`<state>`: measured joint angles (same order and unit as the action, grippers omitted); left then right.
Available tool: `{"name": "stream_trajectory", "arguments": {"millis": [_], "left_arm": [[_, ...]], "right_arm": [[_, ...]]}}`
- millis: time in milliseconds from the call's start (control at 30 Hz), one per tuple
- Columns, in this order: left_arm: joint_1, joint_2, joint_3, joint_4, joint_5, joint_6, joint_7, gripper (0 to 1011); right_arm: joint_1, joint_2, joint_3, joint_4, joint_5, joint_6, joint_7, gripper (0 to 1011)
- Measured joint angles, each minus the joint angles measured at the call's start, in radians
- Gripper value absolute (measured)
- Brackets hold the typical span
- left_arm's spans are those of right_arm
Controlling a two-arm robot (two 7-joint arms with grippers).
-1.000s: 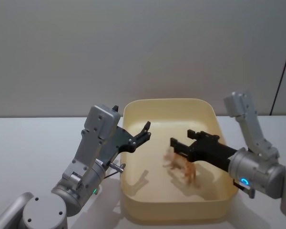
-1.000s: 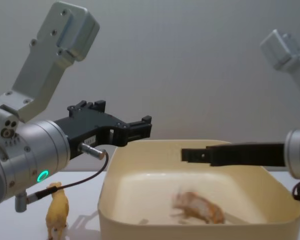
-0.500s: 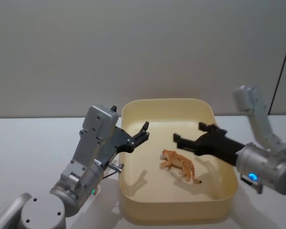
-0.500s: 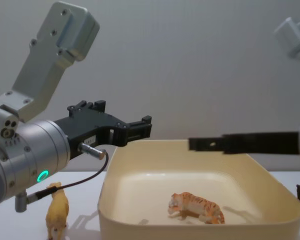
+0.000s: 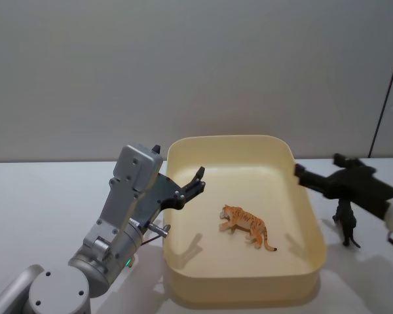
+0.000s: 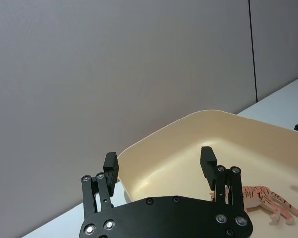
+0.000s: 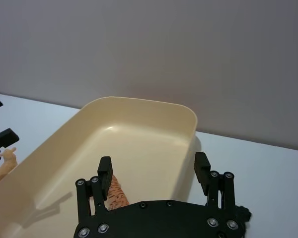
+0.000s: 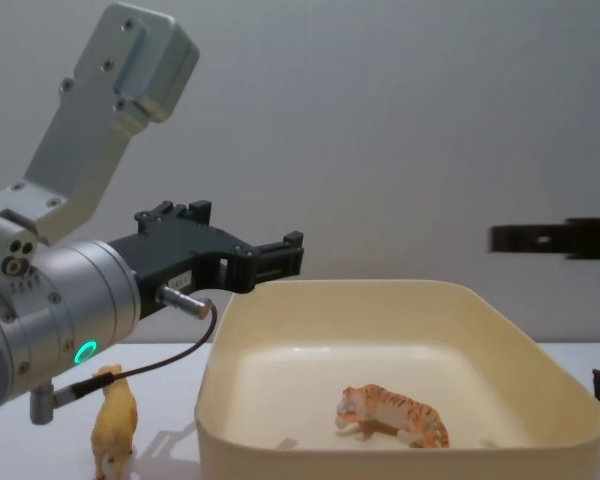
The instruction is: Pick up the toy alternately with two hands and place it into the central storage box.
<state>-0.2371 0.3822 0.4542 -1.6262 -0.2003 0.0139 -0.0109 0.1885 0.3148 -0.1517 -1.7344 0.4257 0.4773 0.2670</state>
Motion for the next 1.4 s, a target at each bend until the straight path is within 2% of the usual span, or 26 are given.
{"name": "stream_trajectory", "arguments": {"millis": [100, 300, 567, 1000, 1167, 1400], "left_arm": [[0.0, 0.0, 0.0, 0.0, 0.0, 0.0, 0.0, 1002], [0.0, 0.0, 0.0, 0.0, 0.0, 0.0, 0.0, 1002], [0.0, 0.0, 0.0, 0.0, 0.0, 0.0, 0.0, 1002], [0.0, 0.0, 0.0, 0.0, 0.0, 0.0, 0.0, 1002], [0.0, 0.0, 0.0, 0.0, 0.0, 0.0, 0.0, 1002], [0.0, 0.0, 0.0, 0.0, 0.0, 0.0, 0.0, 1001]], "right_arm": [[-0.026, 0.028, 0.026, -0.038, 0.034, 0.024, -0.031, 1001], [-0.066, 0.062, 0.055, -0.082, 0.072, 0.064, -0.064, 1001], [-0.115, 0.094, 0.073, -0.11, 0.089, 0.108, -0.089, 1001], [-0.18, 0.138, 0.097, -0.106, 0.071, 0.119, -0.133, 1001], [-0.183, 0.14, 0.094, -0.089, 0.056, 0.112, -0.134, 1001], [-0.149, 0.117, 0.067, -0.033, 0.017, 0.104, -0.116, 1001]]}}
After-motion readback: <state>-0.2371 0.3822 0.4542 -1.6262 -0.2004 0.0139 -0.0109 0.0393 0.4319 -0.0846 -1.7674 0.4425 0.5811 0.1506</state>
